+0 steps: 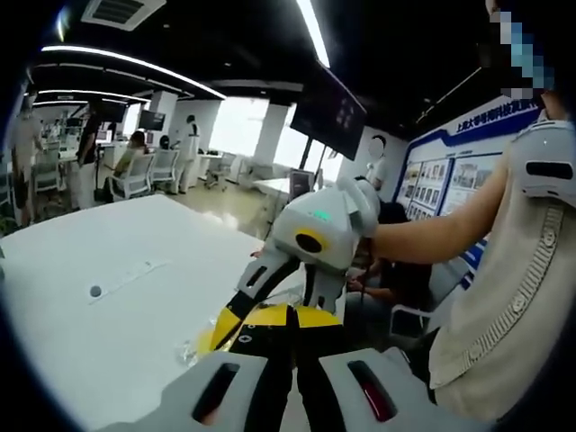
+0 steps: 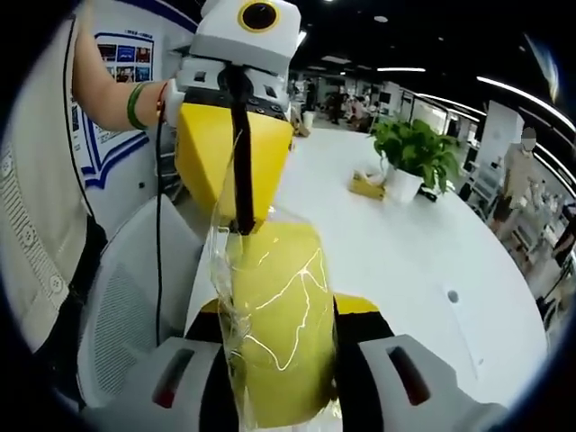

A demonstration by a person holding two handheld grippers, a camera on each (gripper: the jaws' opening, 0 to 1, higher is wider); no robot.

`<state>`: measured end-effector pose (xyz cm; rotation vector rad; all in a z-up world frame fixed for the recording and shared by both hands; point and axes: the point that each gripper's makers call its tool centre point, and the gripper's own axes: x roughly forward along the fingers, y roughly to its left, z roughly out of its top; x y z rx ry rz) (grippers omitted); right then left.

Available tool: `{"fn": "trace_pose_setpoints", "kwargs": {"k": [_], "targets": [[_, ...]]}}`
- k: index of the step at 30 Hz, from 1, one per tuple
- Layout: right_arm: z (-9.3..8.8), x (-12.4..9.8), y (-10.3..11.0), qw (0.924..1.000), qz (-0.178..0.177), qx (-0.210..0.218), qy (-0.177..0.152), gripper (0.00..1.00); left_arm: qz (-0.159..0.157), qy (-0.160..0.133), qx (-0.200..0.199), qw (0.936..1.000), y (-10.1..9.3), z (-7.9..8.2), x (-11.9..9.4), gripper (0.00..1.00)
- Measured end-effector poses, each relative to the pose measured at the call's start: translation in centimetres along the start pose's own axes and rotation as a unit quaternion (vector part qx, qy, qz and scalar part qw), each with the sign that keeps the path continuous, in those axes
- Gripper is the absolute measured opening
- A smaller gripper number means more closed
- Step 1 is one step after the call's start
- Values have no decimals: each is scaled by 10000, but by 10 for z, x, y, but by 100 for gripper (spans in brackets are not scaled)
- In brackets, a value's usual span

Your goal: Compare the silicone blocks by pressing each to a similar depth, holding the contact briefly, and releasing to observe deformation and rebound differences across the visible hardness samples.

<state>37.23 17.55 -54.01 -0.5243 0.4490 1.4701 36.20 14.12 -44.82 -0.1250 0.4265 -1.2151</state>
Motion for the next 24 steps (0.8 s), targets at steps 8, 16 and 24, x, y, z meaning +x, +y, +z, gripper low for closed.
{"fn": "trace_pose_setpoints", "kwargs": {"k": [8,16,24], "targets": [[-3,-1,-2,9999,-110,100,-31,40,18,-109,-189,9998,9,-4,-2,0],[1,-5,0,9993,-279,168,-180,41,125,-279,-479,9984,18,-14,-9,0],[14,-24,-5,9914,-841,614,-799,56,375,-312,-657,9966,29,-22,-19,0]]}}
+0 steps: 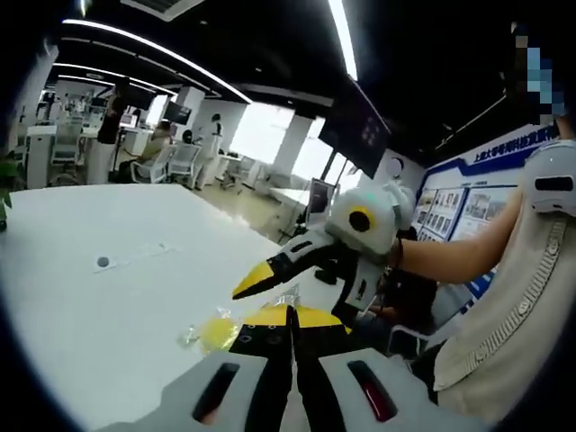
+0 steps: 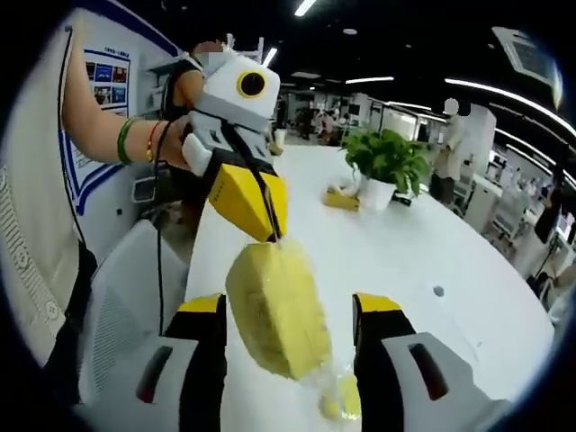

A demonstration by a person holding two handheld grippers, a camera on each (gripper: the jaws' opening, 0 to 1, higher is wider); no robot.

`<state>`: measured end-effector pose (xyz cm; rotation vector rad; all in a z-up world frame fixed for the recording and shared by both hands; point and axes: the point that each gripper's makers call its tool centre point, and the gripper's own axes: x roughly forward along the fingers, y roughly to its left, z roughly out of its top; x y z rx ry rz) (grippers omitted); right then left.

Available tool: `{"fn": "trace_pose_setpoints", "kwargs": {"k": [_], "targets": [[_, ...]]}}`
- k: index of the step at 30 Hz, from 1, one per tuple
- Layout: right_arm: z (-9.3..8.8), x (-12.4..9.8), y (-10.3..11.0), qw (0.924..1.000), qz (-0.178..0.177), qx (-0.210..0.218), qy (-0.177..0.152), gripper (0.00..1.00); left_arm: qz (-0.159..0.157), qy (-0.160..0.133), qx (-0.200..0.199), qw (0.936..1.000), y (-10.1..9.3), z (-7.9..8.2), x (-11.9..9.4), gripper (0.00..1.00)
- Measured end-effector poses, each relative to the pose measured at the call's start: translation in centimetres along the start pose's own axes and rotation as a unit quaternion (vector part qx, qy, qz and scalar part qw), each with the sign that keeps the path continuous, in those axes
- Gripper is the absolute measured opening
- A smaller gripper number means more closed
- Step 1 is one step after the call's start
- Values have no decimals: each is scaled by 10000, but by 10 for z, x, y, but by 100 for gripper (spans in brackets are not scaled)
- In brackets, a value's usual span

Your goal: Compare the silicone blocks by pressing each to a similar depth, holding the contact briefly, and releasing to observe deformation and rebound differences across the visible hardness samples.

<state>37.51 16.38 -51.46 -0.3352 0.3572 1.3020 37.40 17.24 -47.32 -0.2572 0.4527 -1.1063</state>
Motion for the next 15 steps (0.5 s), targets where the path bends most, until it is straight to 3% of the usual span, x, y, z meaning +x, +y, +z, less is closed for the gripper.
{"fn": "trace_pose_setpoints", "kwargs": {"k": [6,9,15], "targets": [[3,-27,2,9958,-493,547,-547,67,388,110,-175,9990,24,-18,-8,0],[-10,-41,2,9919,-829,738,-619,75,580,130,-266,9979,39,-30,-12,0],[-45,-59,11,9836,-1234,1204,-533,79,1027,202,-543,9930,70,-60,-20,0]]}}
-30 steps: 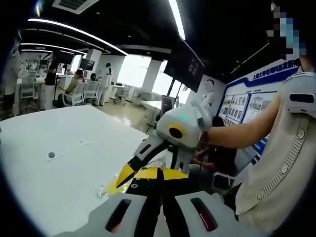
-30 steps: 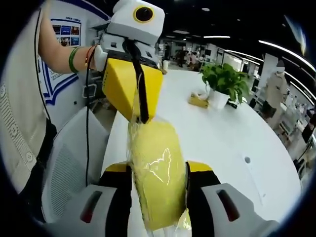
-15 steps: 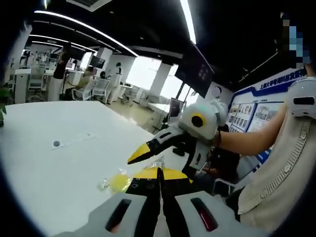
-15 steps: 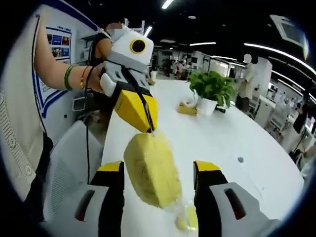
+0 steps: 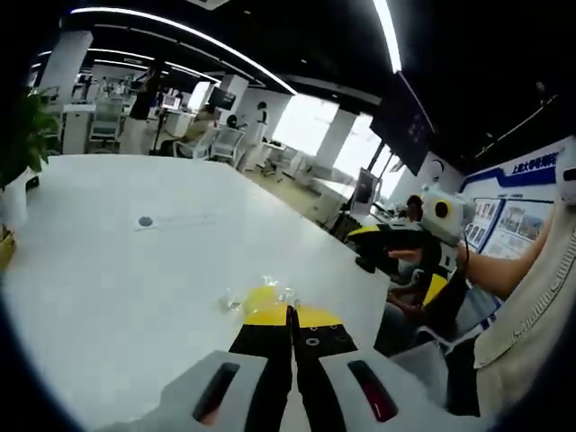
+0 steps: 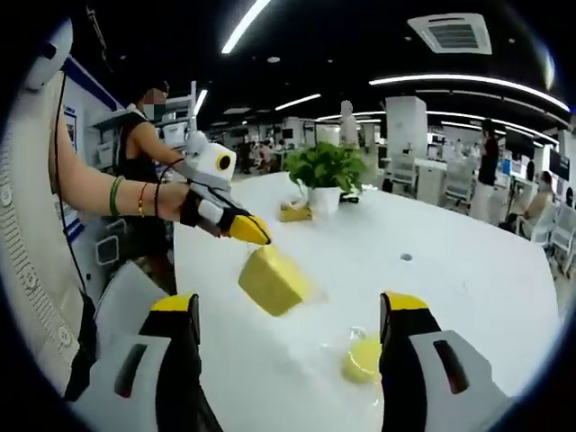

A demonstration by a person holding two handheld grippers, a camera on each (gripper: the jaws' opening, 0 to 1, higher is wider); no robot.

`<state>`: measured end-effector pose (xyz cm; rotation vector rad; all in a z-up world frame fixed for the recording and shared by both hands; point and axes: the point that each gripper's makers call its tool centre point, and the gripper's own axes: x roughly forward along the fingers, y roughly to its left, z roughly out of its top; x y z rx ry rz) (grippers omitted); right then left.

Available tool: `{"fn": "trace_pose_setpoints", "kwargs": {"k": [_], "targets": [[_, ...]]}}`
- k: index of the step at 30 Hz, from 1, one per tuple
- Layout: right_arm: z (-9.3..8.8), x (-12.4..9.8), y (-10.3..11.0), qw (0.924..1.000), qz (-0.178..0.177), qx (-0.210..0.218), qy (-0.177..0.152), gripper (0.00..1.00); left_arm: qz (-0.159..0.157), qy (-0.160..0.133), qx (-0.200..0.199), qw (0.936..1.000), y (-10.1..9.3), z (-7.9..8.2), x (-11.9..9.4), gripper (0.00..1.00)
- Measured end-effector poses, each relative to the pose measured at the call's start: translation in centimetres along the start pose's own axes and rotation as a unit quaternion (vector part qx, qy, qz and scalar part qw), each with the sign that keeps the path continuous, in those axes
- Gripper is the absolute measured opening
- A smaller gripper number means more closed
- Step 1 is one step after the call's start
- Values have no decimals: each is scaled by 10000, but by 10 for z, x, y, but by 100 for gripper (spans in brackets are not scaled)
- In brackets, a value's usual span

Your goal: Compare the silicone blocks by pressing each to a similar depth, holding the contact briefly, and releasing to observe deformation and rebound differences across the visible hardness samples.

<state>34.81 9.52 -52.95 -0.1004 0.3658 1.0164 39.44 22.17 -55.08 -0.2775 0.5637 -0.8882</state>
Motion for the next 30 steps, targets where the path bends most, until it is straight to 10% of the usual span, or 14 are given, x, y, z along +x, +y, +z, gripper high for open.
{"fn": "trace_pose_setpoints", "kwargs": {"k": [20,30], "targets": [[-36,-44,-6,9883,-1139,1004,-122,80,-161,-87,-891,9959,56,-20,23,0],[-64,-49,-8,9812,-1397,1307,242,78,439,-269,-912,9945,122,-8,24,0]]}}
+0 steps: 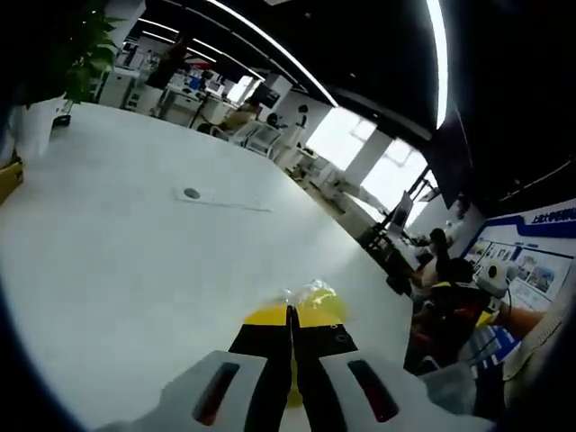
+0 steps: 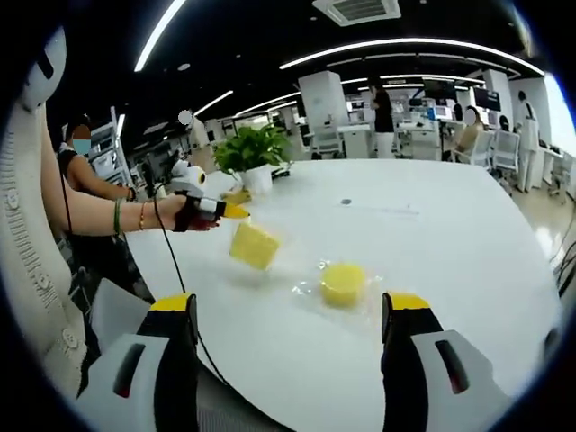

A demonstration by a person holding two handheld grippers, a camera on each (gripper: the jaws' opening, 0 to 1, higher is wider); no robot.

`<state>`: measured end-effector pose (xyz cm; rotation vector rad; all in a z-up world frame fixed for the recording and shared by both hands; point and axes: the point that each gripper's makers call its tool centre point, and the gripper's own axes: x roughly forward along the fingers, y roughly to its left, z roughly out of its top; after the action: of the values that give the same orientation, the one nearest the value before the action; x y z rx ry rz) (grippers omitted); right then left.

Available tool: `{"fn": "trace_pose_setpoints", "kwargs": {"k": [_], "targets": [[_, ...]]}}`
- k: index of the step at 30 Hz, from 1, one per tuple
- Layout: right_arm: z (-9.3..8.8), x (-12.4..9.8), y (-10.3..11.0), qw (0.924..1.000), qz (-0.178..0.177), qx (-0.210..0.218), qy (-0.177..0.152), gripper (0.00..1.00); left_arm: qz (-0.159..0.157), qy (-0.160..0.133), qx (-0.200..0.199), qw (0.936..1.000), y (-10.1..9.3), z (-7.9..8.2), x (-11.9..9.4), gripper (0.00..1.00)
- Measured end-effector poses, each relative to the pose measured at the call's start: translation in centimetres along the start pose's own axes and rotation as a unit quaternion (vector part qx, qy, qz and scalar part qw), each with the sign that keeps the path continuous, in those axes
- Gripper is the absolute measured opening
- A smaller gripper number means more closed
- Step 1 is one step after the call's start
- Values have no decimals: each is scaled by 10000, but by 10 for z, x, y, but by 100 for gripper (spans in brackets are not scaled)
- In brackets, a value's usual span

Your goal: Compare the silicone blocks by pressing each to a similar depth, holding the contact briefly, and releasing to observe deformation and rebound differences across the visible hardness samples.

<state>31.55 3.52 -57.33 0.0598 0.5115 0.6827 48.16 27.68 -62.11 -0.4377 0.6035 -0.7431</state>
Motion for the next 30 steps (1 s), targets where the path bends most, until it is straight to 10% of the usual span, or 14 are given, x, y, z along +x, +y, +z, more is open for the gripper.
{"fn": "trace_pose_setpoints", "kwargs": {"k": [8,30], "targets": [[-3,1,-4,9999,-95,81,99,76,344,213,-185,9990,46,-10,6,0],[-19,11,-8,9989,-122,242,375,70,544,1011,-224,9931,90,-58,17,0]]}}
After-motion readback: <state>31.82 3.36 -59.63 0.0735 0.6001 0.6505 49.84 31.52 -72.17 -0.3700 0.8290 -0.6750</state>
